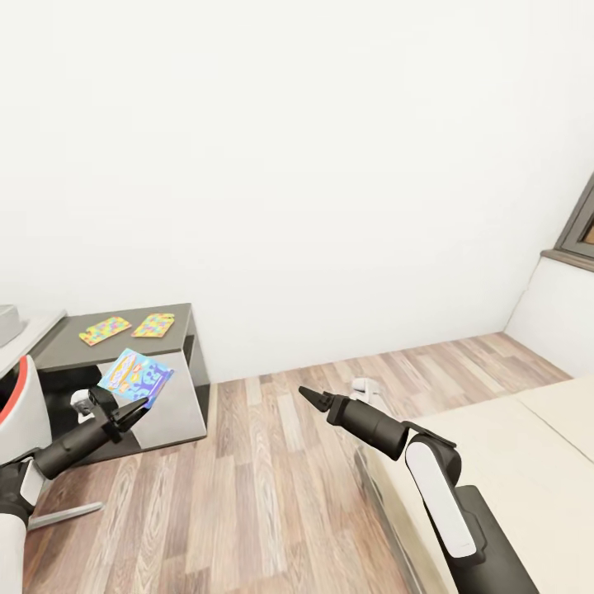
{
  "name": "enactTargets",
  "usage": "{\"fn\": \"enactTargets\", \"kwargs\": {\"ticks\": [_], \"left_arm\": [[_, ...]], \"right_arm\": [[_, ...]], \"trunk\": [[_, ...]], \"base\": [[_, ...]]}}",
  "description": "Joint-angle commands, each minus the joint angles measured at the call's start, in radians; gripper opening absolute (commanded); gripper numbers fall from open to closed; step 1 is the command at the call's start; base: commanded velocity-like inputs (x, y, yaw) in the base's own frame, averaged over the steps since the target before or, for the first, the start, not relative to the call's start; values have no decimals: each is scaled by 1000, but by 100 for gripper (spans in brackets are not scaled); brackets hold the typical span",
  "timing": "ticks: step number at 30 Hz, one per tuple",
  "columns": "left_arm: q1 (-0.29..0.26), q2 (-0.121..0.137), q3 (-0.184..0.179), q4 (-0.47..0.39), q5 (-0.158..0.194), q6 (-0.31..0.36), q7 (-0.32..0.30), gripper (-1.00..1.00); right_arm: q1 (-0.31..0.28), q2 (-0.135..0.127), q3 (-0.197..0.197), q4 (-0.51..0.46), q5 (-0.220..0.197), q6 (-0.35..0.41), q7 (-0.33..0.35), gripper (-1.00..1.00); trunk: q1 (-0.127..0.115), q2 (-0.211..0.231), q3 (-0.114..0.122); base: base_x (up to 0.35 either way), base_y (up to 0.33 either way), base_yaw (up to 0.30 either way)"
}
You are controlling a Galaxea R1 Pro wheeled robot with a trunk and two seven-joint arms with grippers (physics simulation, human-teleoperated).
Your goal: Put all the toys in the child's room - the three board games (two on the bed and one on the table), the two jigsaw puzzles on the table, and the tennis ball on the table - inside the toy box on the table in the child's room.
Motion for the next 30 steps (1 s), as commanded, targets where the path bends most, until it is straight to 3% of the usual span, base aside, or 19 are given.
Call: {"fn": "enactTargets", "kwargs": {"ticks": [1,7,15,23,30], "left_arm": [[-1,0,4,0,-7,8,-4,-100],[-1,0,-19,0,-7,8,-5,-100],[-1,1,-22,0,-7,8,-6,-100],[-1,1,-22,0,-7,8,-6,-100],[-1,0,-22,0,-7,8,-5,-100]], "right_arm": [[-1,0,-1,0,-1,5,2,100],[-1,0,-1,0,-1,7,2,100],[-1,0,-1,0,-1,5,1,100],[-1,1,-1,0,-1,5,1,100],[-1,0,1,0,-2,6,2,100]], "trunk": [[0,-1,-2],[0,-1,-2],[0,-1,-2],[0,-1,-2],[0,-1,-2]], "base": [[84,0,24],[101,0,3],[95,14,15],[121,43,205],[83,3,39]]}}
